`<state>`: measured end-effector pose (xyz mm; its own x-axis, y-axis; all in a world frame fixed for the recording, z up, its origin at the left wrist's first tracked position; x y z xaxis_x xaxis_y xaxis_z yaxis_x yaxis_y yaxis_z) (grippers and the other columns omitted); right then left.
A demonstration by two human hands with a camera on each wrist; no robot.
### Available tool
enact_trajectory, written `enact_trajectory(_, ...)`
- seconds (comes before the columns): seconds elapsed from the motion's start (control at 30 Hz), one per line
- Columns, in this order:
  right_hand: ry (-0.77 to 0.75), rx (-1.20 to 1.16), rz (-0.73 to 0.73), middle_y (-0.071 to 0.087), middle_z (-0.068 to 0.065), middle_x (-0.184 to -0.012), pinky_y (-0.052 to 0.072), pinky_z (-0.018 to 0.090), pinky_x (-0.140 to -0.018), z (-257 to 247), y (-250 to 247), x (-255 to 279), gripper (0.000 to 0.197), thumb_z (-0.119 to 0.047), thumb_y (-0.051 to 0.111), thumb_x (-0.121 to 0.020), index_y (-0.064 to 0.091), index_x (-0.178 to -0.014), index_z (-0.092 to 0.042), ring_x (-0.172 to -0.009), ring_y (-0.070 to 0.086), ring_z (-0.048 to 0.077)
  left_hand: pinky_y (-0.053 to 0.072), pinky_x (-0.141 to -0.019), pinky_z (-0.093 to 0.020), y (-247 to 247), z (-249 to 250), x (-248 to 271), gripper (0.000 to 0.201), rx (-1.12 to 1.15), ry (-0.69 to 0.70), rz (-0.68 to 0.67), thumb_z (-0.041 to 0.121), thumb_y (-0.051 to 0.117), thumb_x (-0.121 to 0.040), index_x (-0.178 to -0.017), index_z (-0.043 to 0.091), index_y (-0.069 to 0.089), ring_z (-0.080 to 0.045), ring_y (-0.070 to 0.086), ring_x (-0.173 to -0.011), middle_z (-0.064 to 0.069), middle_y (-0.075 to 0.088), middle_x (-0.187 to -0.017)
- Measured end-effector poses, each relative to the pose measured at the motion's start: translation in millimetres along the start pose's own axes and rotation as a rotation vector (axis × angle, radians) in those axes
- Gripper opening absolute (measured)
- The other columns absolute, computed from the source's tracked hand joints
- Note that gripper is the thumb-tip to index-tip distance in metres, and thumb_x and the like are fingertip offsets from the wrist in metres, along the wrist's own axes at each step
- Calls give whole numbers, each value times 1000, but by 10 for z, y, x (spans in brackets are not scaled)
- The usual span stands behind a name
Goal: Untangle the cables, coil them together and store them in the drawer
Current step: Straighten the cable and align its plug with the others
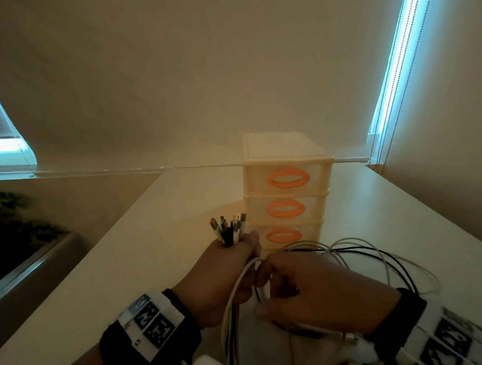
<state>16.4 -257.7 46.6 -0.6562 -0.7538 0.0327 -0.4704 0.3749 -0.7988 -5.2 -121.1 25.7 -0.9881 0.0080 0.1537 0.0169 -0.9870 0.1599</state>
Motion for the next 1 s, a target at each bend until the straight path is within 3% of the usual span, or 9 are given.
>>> enact_trajectory(0.13,75,-97,264,73,-8,-81,59,24,-71,114,-77,-34,34,-43,73,-86,58,-117,-41,-71,70,1,16,-41,-21,-46,7,5,38,115,-56,-71,40,53,-99,-78,8,58,-14,12,-49,0,21,-58)
enact_trajectory(0.23,177,-189,361,73,-7,-81,56,21,-65,240,-152,-19,27,-43,71,-88,65,-112,-33,-65,70,4,12,-41,-20,-52,65,45,43,167,-77,-186,43,52,-96,-78,6,65,-12,9,-47,2,19,-54)
enact_trajectory(0.37,223,-7,450,68,-12,-84,46,16,-64,313,-301,29,15,-49,68,-88,67,-95,-35,-72,62,1,10,-40,-20,-89,176,98,45,267,-57,-321,45,52,-101,-82,6,65,-8,11,-41,5,18,-49)
enact_trajectory(0.5,266,206,458,61,-9,-75,48,21,-61,363,-428,129,23,-51,63,-89,59,-80,-30,-68,57,5,10,-40,-23,-95,173,110,40,159,-21,-283,46,61,-93,-72,14,54,-9,13,-43,3,15,-56)
enact_trajectory(0.63,-34,406,691,52,-19,-95,46,19,-70,13,-614,325,25,-52,61,-86,50,-104,-39,-83,55,1,15,-39,-19,-38,108,110,40,-6,-29,-218,43,54,-98,-68,17,49,-13,9,-49,2,14,-58)
enact_trajectory(0.7,-259,310,672,52,-20,-121,44,24,-93,-235,-549,342,41,-49,60,-87,50,-126,-38,-113,51,0,17,-38,-18,1,105,132,39,-44,-33,-215,42,55,-95,-67,16,50,-13,8,-50,1,14,-59)
enact_trajectory(0.77,-378,232,543,50,-24,-130,43,18,-99,-350,-366,277,38,-40,61,-92,52,-129,-38,-121,50,-3,14,-40,-19,10,117,160,38,-46,-38,-201,42,59,-91,-65,16,51,-14,8,-51,1,15,-58)
enact_trajectory(0.87,-327,115,504,61,-19,-99,53,19,-73,-256,-263,179,23,-33,64,-95,54,-115,-36,-86,62,2,10,-45,-24,-9,129,176,38,-39,-41,-183,42,60,-90,-65,14,58,-15,10,-50,1,18,-55)
enact_trajectory(1.0,-233,94,637,58,-14,-67,43,17,-55,-84,-350,187,8,-37,61,-96,59,-91,-31,-63,58,8,10,-42,-21,-87,139,116,44,94,-7,-78,39,52,-99,-76,6,69,-12,12,-45,0,16,-58)
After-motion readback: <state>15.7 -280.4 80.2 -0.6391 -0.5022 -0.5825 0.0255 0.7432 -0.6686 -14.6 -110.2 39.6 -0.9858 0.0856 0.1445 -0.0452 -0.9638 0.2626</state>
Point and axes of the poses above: each hand's wrist, its own x-axis away from the middle knuckle, its own y-axis out of the palm, z = x × y, the point moved 5 cm from there along -x, towards the middle knuckle
